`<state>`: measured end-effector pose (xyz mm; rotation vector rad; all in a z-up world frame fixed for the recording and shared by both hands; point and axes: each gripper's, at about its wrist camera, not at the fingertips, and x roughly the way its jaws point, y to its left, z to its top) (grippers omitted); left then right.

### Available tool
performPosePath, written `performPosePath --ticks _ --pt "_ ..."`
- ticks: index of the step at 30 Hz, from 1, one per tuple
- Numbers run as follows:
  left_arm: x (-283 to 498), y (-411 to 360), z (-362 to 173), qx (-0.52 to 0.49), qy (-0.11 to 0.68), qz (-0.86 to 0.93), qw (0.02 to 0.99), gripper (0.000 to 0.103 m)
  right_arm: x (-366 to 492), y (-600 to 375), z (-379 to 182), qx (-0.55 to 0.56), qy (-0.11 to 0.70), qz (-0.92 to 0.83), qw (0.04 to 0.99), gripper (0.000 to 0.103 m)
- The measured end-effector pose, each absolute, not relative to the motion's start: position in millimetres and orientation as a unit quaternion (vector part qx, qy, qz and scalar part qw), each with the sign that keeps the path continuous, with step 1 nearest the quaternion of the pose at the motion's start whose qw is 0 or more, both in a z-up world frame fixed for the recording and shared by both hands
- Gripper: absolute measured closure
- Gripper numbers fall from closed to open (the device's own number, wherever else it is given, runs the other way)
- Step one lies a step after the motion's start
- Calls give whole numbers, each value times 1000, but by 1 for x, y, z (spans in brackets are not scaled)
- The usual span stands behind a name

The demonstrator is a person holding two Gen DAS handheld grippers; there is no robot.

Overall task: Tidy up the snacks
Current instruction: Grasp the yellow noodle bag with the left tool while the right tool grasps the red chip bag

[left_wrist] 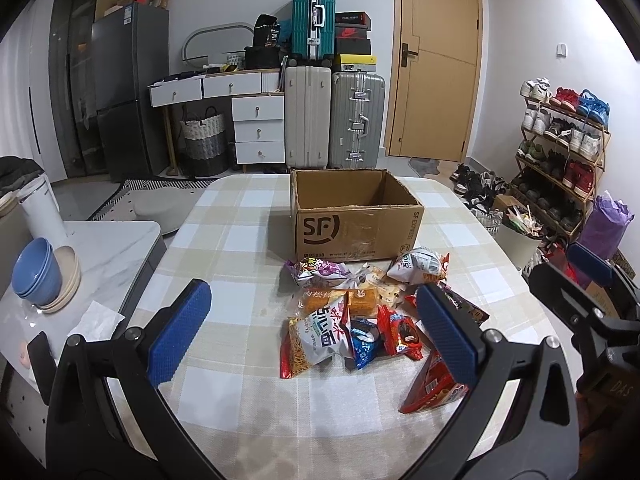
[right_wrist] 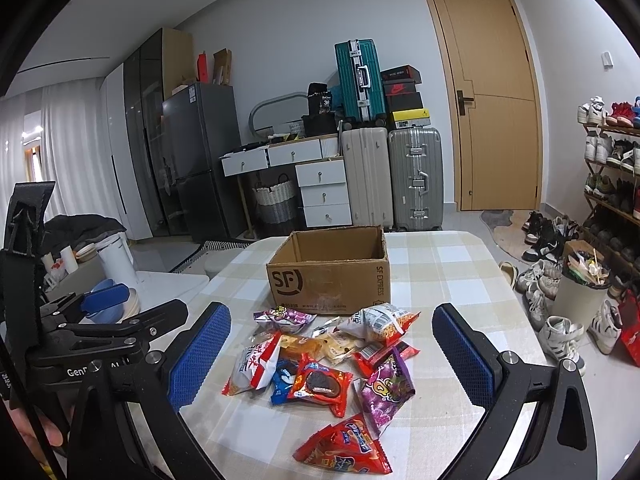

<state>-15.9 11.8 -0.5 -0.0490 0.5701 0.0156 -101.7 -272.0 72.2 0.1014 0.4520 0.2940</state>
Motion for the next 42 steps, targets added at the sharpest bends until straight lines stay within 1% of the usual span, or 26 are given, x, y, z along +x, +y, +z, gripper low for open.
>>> performPosePath --ticks 5,8,15,25,27,28,29,30,35,37,38,40,42 --pt "-14 20 -5 -29 288 7 957 0 -101 -276 68 55 230 152 960 0" --pt "-6 32 -14 -39 301 -11 953 0 -96 -285 56 70 250 171 950 0" --pt "27 56 -56 -75 362 -33 928 1 -87 -298 8 85 320 220 918 0" --pt "58 66 -114 -100 408 -46 906 1 -94 -283 -45 38 362 255 896 1" --pt "63 66 -122 -106 416 -51 902 1 -92 -280 -54 33 372 259 891 8" --pt "64 65 -124 -109 420 -55 899 1 -90 -279 -57 32 379 262 887 15" --pt "65 65 -128 -111 423 -58 898 1 -88 -278 -63 34 387 267 882 18" --pt "66 64 -130 -112 425 -58 896 1 -86 -276 -66 34 392 267 879 21" --pt "74 60 -142 -115 437 -63 890 1 -79 -270 -80 30 416 270 868 25" --pt "79 57 -145 -114 440 -65 888 1 -78 -270 -84 26 417 263 869 31" --pt "82 55 -147 -115 442 -66 887 1 -76 -270 -86 25 420 260 869 38" --pt "85 54 -147 -114 445 -69 886 1 -75 -271 -87 30 425 262 866 38" --pt "91 50 -148 -115 447 -75 884 1 -75 -272 -88 27 425 261 866 43"
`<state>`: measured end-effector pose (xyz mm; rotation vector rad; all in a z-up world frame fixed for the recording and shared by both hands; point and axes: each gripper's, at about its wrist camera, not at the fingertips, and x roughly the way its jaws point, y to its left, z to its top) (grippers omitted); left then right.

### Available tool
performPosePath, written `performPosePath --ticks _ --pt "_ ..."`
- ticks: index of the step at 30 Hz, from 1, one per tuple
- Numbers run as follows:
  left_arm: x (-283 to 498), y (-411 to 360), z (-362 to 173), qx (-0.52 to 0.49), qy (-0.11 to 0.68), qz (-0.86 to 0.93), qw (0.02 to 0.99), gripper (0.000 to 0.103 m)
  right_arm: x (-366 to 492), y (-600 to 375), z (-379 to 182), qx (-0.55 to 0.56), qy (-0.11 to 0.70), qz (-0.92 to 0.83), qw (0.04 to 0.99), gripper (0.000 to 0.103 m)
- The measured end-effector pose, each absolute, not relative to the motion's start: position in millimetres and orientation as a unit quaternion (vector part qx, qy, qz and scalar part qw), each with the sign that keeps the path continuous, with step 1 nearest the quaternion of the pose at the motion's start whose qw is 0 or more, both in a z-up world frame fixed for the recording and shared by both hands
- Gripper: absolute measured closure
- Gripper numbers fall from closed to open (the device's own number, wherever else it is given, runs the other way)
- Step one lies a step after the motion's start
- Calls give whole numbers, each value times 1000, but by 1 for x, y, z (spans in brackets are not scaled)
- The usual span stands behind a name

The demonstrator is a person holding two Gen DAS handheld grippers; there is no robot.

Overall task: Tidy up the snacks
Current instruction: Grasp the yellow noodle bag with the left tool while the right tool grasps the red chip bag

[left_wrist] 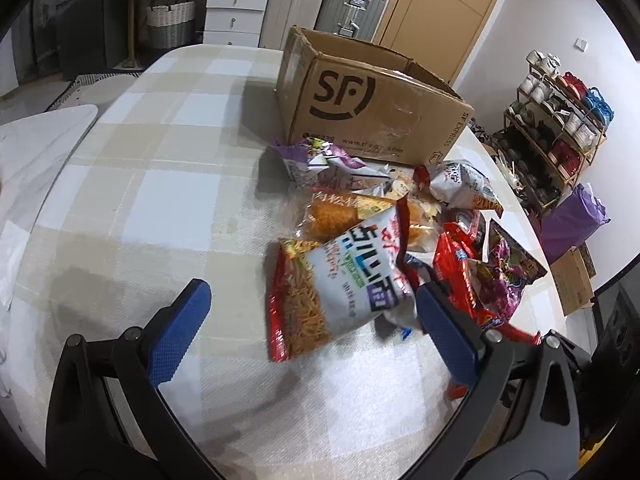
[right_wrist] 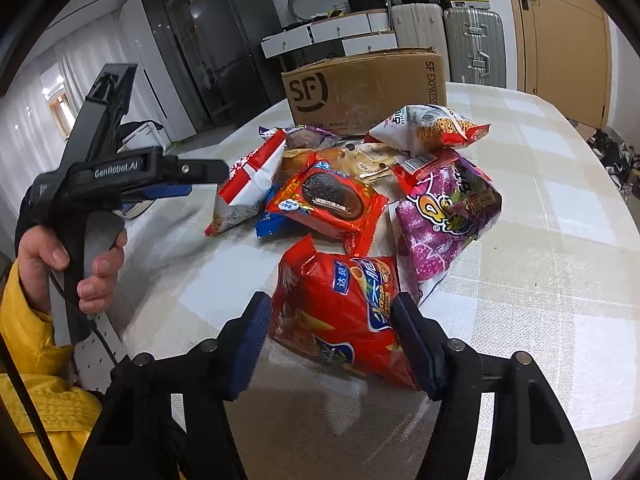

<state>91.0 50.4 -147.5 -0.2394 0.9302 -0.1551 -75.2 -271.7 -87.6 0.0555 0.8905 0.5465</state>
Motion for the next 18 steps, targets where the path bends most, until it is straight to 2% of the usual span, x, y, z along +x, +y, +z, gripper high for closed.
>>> performPosePath --ticks 6,7,8,9,18 --pt "106 39 -152 -108 456 -86 879 2 -79 -276 -87 24 416 260 871 55" --pt "108 37 -153 -107 459 -87 878 5 -79 -276 -86 28 414 260 872 55" --pt "109 37 -156 -108 461 -90 876 16 -78 -278 -86 33 413 260 872 56" --pt "110 36 -158 -111 464 -95 874 20 -79 -279 -86 35 410 261 873 56" --pt "109 36 -164 -132 463 -106 870 36 -85 -281 -84 53 396 267 877 58"
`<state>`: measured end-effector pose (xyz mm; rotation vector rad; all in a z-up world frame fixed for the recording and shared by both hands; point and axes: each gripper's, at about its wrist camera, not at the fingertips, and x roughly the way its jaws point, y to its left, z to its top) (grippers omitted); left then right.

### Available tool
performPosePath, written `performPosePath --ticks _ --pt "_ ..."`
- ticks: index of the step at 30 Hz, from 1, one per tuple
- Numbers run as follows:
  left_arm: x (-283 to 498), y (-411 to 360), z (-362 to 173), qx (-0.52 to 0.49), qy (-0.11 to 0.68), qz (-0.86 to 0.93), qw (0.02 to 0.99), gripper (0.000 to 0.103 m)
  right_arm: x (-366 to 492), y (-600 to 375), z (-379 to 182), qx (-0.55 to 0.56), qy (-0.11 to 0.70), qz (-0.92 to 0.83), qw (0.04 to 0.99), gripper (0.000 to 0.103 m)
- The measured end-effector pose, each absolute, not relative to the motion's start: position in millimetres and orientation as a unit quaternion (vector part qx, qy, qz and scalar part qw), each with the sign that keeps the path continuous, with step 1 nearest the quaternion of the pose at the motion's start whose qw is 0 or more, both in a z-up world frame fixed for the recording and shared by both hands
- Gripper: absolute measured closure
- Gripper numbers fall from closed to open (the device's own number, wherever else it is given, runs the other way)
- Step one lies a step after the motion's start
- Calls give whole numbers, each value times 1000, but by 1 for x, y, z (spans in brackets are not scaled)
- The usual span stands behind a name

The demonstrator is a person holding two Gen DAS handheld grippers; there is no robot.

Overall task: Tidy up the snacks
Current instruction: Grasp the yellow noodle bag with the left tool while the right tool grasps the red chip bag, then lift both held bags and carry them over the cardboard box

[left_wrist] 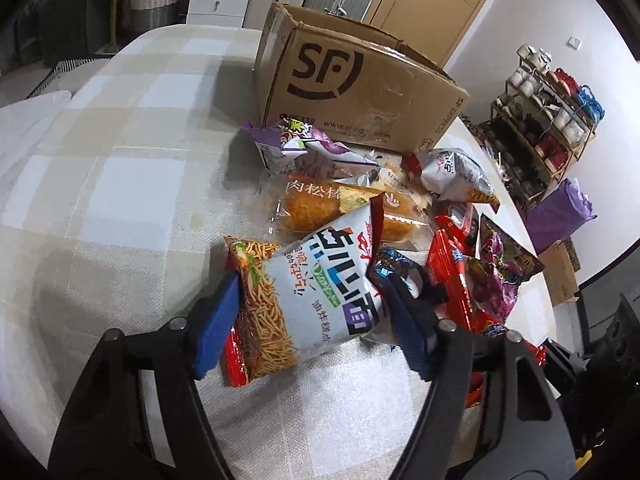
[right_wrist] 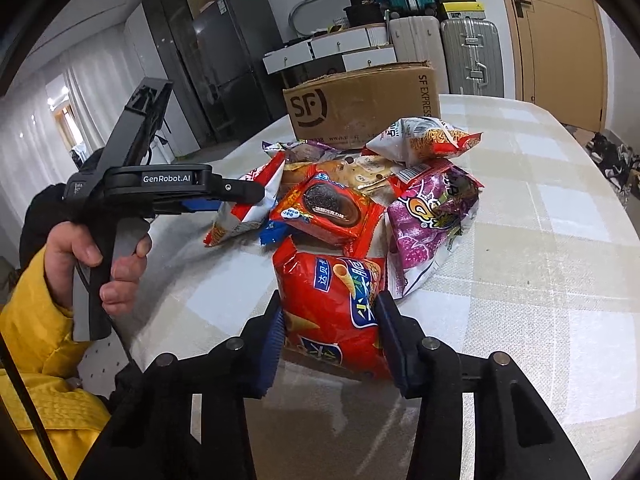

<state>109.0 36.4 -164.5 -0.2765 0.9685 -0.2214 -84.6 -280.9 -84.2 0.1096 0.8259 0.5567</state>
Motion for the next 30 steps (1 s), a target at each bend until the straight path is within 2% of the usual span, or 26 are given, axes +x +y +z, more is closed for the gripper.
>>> performPosePath --ticks 3,8,19,30 --pt "106 37 -163 -125 461 -103 872 43 -86 -284 -83 67 391 271 877 59" --pt "100 39 -160 -118 460 -111 873 48 -87 -294 -77 106 382 284 873 59" --pt "82 58 -148 -113 450 -97 880 48 -86 -305 -68 171 369 319 856 59" --pt "58 63 -111 -99 407 -105 902 48 -89 -309 -42 197 339 336 856 59"
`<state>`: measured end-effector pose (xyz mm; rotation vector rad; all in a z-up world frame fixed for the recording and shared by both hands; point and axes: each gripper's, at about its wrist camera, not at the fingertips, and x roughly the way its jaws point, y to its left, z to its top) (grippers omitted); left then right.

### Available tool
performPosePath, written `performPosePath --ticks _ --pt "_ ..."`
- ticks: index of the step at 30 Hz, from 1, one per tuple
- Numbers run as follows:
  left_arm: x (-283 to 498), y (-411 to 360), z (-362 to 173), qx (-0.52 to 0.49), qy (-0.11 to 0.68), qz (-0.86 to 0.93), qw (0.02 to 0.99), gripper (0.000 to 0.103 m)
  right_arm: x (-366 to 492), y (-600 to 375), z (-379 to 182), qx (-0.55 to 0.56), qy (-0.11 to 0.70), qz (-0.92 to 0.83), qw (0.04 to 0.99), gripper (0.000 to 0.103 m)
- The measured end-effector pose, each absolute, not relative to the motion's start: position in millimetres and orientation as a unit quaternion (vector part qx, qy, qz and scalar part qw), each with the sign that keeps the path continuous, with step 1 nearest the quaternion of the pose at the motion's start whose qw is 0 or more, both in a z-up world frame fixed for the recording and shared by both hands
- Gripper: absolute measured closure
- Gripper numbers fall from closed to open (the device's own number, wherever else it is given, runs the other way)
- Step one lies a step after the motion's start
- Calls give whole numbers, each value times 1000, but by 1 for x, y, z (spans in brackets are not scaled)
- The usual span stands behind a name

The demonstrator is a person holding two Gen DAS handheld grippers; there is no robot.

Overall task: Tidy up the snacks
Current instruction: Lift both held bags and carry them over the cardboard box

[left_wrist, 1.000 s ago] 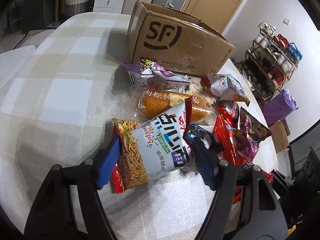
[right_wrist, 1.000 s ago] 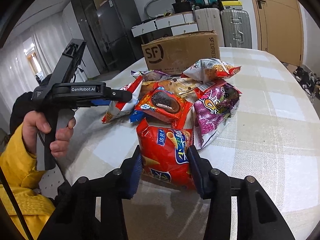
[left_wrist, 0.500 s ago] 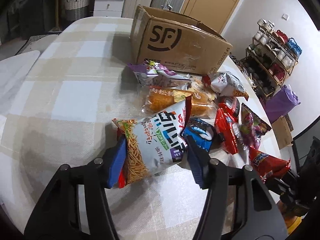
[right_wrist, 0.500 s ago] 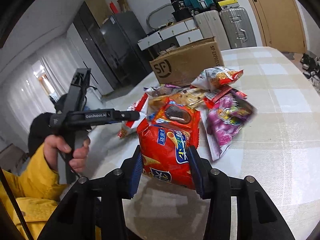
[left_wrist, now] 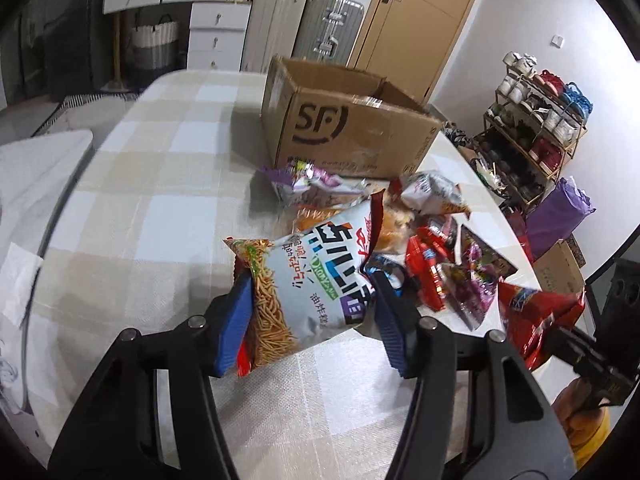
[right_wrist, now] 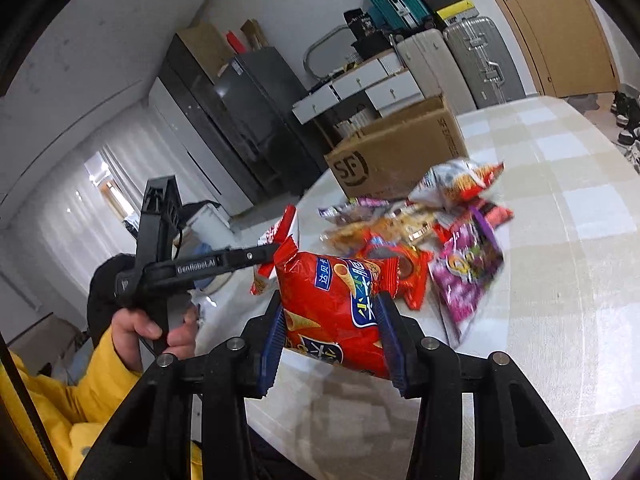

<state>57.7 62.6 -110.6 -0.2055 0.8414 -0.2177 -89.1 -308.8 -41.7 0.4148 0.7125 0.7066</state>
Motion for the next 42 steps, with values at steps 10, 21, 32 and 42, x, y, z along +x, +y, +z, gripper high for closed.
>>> performPosePath --ticks 10,21,32,42 --pt "31 59 -60 -78 353 -113 926 49 -85 -306 7 184 298 344 871 59" --pt "-2 59 7 -66 294 -126 945 48 -78 -298 79 152 249 351 890 59" --pt "-12 44 88 -45 249 -150 956 48 -44 -289 153 134 220 354 899 59" --pt "31 32 143 -39 236 -145 960 48 32 -282 177 118 223 328 911 59"
